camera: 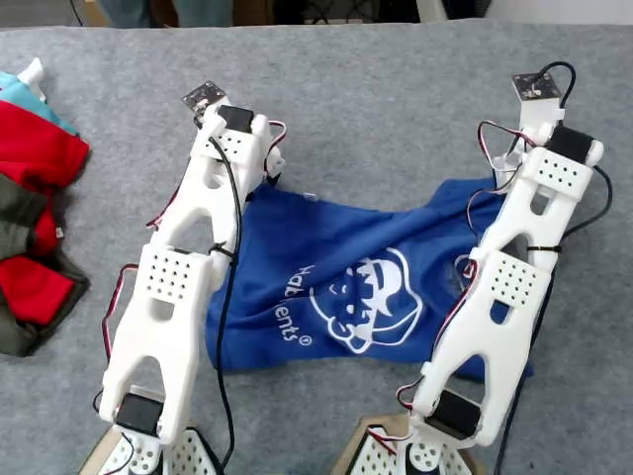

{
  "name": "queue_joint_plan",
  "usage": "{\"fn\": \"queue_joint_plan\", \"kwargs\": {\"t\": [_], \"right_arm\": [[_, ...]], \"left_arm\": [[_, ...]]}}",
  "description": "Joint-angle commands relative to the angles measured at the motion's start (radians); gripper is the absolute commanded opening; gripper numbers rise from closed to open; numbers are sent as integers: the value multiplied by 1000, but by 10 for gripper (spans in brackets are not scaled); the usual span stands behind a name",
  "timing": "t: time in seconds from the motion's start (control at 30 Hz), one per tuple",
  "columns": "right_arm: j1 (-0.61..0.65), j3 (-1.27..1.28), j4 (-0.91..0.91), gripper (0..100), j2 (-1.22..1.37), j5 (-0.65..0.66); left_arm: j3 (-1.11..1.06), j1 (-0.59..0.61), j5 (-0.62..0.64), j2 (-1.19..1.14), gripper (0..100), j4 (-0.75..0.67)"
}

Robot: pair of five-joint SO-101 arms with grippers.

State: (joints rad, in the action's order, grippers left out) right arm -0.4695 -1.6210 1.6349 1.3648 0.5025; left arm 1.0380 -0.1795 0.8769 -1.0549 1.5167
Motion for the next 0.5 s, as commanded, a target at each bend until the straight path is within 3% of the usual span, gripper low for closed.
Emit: {"fn": "queue_joint_plan", "kwargs": {"t": [0.0, 0.23, 0.4, 0.47], "right_arm": [[14, -50, -14, 18, -10, 3], [14, -50, -14, 18, -10, 3], [14, -50, -14, 18, -10, 3], [14, -50, -14, 18, -10, 3]], "left_arm": [[33, -25, -25, 0, 166, 31], [33, -27, -26, -25, 162, 29], [35, -27, -29, -15, 29, 28], [61, -27, -43, -14, 32, 38]]}}
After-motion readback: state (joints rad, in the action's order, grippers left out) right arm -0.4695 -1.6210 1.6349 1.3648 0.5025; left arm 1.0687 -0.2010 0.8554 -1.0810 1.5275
